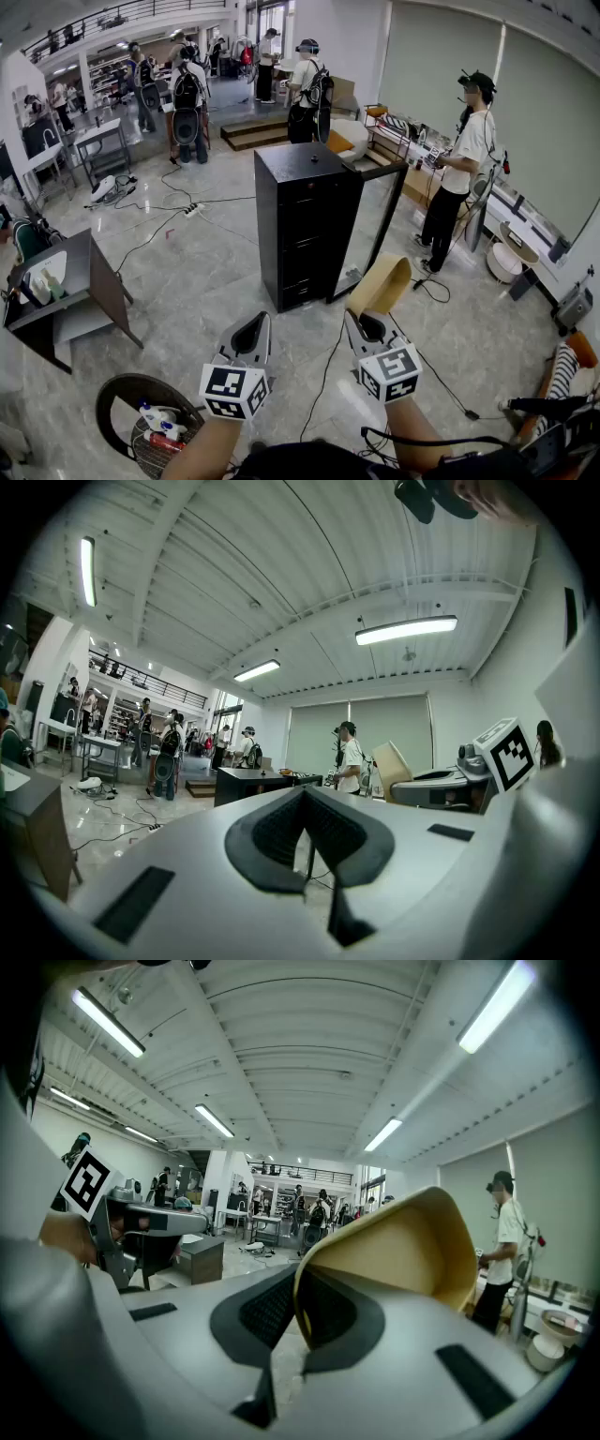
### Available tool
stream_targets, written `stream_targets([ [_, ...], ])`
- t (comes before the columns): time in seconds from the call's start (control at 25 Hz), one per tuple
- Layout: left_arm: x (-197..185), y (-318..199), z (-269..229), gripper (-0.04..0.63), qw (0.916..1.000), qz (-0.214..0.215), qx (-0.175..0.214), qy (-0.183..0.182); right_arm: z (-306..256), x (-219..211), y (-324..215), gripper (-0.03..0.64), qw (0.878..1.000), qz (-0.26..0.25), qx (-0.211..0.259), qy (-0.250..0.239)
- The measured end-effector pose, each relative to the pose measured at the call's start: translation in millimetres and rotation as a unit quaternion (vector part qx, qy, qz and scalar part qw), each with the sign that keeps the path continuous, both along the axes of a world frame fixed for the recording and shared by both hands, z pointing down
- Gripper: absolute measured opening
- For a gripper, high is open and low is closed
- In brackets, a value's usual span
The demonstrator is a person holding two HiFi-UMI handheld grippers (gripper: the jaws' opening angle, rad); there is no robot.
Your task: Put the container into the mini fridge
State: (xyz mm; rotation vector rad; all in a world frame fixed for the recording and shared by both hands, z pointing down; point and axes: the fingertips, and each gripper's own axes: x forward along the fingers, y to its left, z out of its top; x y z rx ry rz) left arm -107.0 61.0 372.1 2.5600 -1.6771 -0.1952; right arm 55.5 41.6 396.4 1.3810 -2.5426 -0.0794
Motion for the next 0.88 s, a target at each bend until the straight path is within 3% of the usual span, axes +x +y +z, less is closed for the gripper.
stream_targets([
  [0.72, 4, 5, 8, 0.008, 0.9998, 0.016, -0.009, 0.0, -1, -3, 4, 0.023, 1.0, 0.0, -0.005, -0.011],
  [0.88, -2, 3, 9, 0.008, 0.9998, 0.017, -0.01, -0.001, -1, -11, 4, 0.023, 1.0, -0.003, 0.002, 0.007],
])
